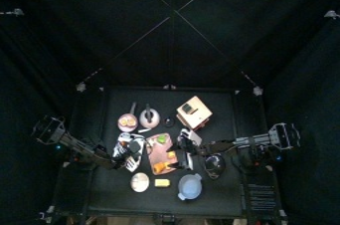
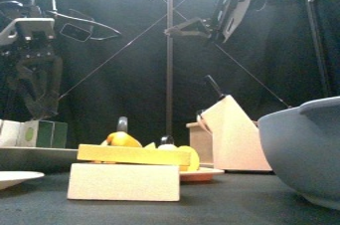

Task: Grab apple half

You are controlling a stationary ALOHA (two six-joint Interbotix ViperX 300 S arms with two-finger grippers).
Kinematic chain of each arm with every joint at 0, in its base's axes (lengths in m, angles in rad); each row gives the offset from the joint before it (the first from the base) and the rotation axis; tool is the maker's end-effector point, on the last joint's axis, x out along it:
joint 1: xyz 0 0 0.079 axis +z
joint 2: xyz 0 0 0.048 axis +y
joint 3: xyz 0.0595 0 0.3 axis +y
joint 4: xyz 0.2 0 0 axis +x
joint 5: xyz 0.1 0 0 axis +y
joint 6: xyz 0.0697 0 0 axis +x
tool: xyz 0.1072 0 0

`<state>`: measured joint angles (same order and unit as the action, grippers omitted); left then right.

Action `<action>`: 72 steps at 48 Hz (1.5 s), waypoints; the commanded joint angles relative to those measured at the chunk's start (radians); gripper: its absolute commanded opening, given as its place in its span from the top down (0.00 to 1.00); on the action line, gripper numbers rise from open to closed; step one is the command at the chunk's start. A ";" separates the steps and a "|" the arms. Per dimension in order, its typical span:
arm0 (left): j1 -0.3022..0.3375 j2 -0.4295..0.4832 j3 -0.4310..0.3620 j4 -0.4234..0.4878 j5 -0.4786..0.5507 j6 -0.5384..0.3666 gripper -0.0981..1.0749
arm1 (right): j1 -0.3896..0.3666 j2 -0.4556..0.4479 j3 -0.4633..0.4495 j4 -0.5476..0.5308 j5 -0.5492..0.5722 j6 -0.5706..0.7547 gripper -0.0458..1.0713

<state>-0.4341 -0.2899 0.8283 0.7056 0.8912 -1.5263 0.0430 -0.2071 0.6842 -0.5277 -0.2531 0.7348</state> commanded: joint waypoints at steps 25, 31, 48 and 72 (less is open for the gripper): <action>0.089 -0.256 0.126 0.207 0.158 0.002 0.18 | -0.003 -0.069 -0.009 -0.048 -0.034 -0.006 0.03; 0.179 -0.298 0.176 0.233 0.158 0.006 0.18 | -0.006 -0.094 0.018 -0.100 -0.075 -0.006 0.03; 0.407 -0.316 0.195 0.245 0.026 -0.052 0.17 | -0.008 -0.123 0.089 -0.176 -0.158 -0.005 0.03; 0.632 -0.230 0.239 0.181 -0.290 -0.048 0.12 | -0.009 -0.190 0.153 -0.175 -0.163 -0.006 0.03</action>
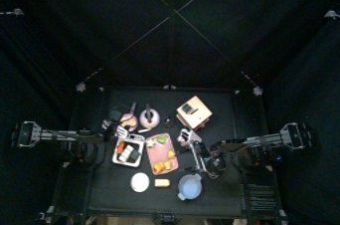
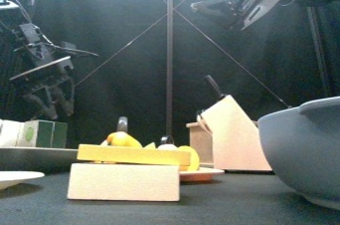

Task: Grab apple half

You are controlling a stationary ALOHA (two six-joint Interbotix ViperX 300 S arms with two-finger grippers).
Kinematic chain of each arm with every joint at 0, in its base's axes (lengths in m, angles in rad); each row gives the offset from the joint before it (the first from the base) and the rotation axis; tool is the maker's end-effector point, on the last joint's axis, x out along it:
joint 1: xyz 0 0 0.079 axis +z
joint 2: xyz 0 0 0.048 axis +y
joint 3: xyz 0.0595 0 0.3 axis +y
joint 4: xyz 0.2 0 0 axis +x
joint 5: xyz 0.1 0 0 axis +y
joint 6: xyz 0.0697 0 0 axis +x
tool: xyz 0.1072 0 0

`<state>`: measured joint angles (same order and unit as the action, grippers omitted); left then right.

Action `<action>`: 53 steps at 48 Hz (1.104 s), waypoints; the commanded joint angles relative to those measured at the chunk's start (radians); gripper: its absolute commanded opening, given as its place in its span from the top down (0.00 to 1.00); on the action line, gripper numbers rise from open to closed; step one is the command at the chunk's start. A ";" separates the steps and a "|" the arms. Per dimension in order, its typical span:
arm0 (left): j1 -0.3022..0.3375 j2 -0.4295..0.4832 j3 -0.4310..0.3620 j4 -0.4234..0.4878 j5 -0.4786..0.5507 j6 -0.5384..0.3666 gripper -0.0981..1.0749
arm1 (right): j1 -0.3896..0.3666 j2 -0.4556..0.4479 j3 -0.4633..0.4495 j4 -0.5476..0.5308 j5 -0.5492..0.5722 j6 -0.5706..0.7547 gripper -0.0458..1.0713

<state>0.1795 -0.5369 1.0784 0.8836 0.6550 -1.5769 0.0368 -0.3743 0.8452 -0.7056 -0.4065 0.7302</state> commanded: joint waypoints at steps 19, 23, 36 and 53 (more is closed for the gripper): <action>0.213 0.166 -0.028 0.005 -0.176 0.000 0.06 | -0.006 -0.023 -0.008 0.000 -0.009 -0.002 0.03; 0.221 0.192 -0.041 0.005 -0.189 0.000 0.06 | -0.011 -0.020 -0.008 0.002 -0.009 -0.002 0.03; 0.227 0.313 -0.106 -0.002 -0.221 0.002 0.06 | -0.012 -0.018 -0.006 0.003 -0.009 -0.002 0.03; 0.233 0.356 -0.107 -0.058 -0.219 0.002 0.07 | -0.012 -0.017 -0.006 0.005 -0.009 -0.002 0.03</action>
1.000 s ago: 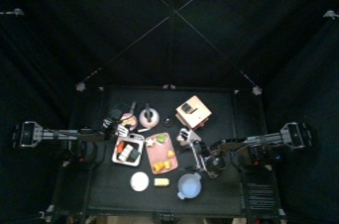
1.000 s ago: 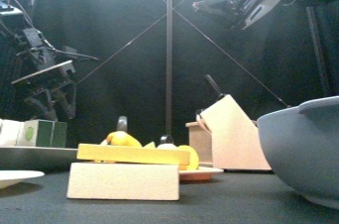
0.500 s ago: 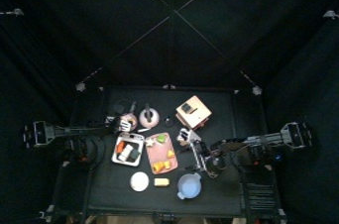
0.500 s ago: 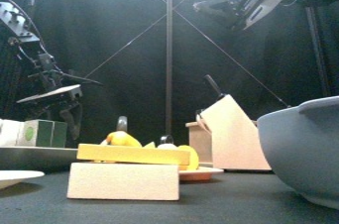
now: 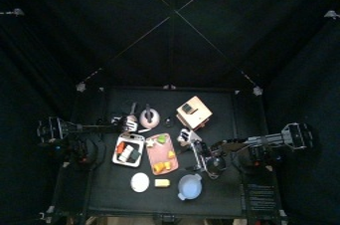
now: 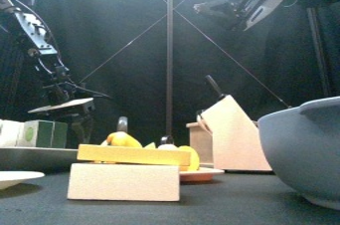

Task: Grab apple half

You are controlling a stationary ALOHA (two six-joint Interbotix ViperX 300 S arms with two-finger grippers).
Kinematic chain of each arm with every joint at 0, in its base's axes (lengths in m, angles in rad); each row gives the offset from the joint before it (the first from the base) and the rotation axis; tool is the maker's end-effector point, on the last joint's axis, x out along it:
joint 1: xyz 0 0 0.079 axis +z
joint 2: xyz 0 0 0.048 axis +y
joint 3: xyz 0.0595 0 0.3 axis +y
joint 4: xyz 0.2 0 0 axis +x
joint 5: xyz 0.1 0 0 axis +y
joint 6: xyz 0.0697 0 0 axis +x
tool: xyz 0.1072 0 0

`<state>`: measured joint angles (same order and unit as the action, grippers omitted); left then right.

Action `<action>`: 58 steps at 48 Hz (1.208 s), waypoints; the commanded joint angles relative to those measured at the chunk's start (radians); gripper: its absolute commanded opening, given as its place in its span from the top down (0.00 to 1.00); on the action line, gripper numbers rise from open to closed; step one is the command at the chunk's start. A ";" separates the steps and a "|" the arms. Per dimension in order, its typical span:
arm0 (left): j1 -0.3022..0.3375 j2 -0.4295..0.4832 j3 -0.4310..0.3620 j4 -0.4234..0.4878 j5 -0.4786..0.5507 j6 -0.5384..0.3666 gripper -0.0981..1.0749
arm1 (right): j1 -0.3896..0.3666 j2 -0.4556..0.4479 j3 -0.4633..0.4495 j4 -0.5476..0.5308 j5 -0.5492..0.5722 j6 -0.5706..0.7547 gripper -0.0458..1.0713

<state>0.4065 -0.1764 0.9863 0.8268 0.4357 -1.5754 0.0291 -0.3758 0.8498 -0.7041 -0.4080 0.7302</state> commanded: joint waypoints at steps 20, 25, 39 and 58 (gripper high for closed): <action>0.018 0.000 -0.008 -0.014 -0.009 0.000 0.10 | -0.006 -0.012 -0.009 0.003 -0.008 -0.002 0.03; 0.021 0.011 -0.008 -0.014 -0.011 0.000 0.10 | -0.008 -0.011 -0.011 0.003 -0.008 -0.002 0.03; 0.028 0.051 -0.011 -0.015 -0.020 0.000 0.10 | -0.011 -0.008 -0.011 0.003 -0.008 0.000 0.03; 0.028 0.049 -0.012 -0.017 -0.018 0.000 0.21 | -0.014 -0.005 -0.009 0.003 -0.008 0.000 0.03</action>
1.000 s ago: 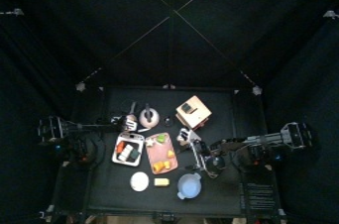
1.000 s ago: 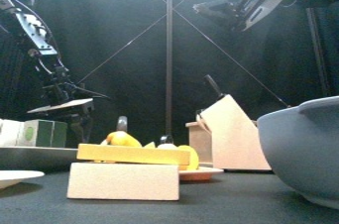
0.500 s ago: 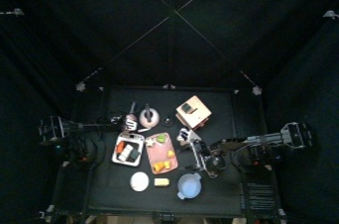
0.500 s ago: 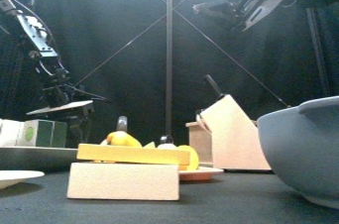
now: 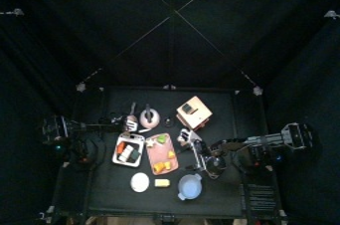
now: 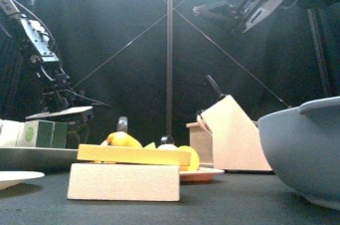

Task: Grab apple half

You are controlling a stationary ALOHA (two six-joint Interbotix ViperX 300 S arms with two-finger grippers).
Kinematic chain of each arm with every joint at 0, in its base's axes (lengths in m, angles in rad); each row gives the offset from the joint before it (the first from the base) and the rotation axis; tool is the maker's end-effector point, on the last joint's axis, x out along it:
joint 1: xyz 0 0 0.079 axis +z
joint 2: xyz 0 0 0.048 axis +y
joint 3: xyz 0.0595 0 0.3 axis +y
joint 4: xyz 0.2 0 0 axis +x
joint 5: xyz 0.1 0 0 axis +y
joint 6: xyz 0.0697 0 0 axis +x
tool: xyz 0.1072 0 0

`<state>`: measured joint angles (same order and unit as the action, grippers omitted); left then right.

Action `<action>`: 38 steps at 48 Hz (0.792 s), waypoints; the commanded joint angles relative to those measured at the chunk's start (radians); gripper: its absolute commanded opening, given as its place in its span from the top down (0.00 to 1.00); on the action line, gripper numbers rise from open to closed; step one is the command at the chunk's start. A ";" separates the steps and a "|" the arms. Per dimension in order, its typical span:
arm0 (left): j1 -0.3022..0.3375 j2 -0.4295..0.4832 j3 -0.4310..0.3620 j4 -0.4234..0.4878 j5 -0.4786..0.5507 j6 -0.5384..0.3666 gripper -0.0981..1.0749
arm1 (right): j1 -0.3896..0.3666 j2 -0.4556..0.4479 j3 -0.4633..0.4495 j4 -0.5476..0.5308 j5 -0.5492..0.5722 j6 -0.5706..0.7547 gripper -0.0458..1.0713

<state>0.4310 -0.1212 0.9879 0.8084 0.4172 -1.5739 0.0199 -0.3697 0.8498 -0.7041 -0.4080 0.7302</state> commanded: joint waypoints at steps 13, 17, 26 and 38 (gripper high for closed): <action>-0.005 -0.069 -0.017 0.003 0.003 0.000 0.23 | -0.005 -0.011 -0.008 0.005 -0.008 0.000 0.03; -0.025 -0.106 -0.014 0.003 0.008 0.000 0.23 | -0.005 -0.011 -0.008 0.005 -0.008 0.000 0.03; -0.078 -0.189 0.000 0.008 0.017 0.000 0.23 | -0.005 -0.011 -0.008 0.006 -0.008 0.000 0.03; -0.147 -0.249 0.008 0.025 0.005 0.000 0.23 | -0.005 -0.017 -0.002 0.002 -0.008 0.000 0.03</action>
